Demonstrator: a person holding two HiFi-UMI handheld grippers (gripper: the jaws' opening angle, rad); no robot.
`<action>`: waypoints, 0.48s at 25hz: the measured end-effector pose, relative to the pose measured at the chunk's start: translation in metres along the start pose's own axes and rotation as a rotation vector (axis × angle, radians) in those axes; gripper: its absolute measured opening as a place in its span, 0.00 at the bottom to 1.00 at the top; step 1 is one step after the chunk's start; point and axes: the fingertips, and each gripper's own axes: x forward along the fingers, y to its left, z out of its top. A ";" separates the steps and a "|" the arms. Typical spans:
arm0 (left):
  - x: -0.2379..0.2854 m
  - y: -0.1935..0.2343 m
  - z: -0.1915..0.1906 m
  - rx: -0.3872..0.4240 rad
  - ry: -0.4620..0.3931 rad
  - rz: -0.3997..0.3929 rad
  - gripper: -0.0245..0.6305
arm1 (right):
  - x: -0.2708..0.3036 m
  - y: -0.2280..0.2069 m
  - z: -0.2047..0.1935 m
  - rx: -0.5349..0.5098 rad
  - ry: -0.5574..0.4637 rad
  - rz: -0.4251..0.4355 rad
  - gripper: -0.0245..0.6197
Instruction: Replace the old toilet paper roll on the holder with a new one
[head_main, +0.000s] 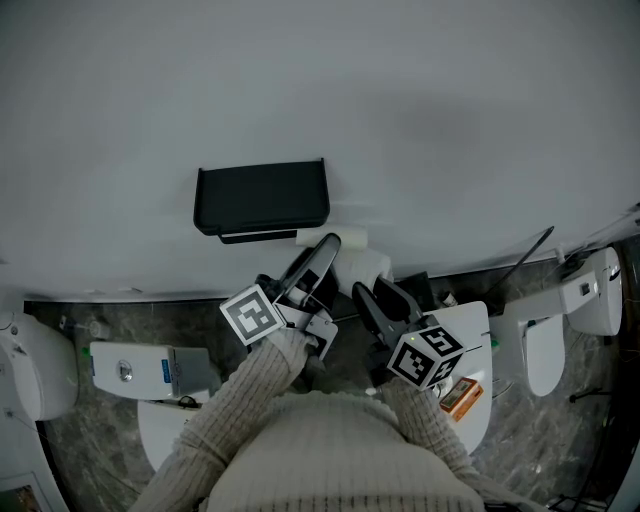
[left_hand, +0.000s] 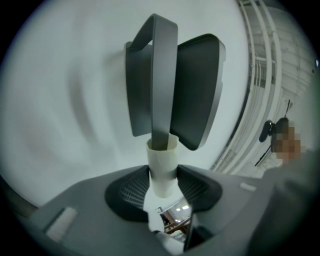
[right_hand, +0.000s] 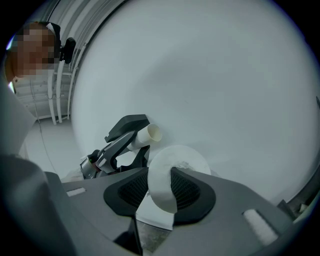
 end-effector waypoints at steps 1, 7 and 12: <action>0.002 0.000 -0.002 -0.004 0.007 -0.001 0.30 | -0.002 -0.002 0.000 0.001 -0.003 -0.006 0.25; 0.010 -0.003 -0.022 -0.035 0.059 -0.011 0.30 | -0.013 -0.009 0.003 0.009 -0.017 -0.036 0.25; 0.010 -0.001 -0.034 -0.061 0.087 -0.017 0.30 | -0.016 -0.013 0.002 0.015 -0.022 -0.050 0.25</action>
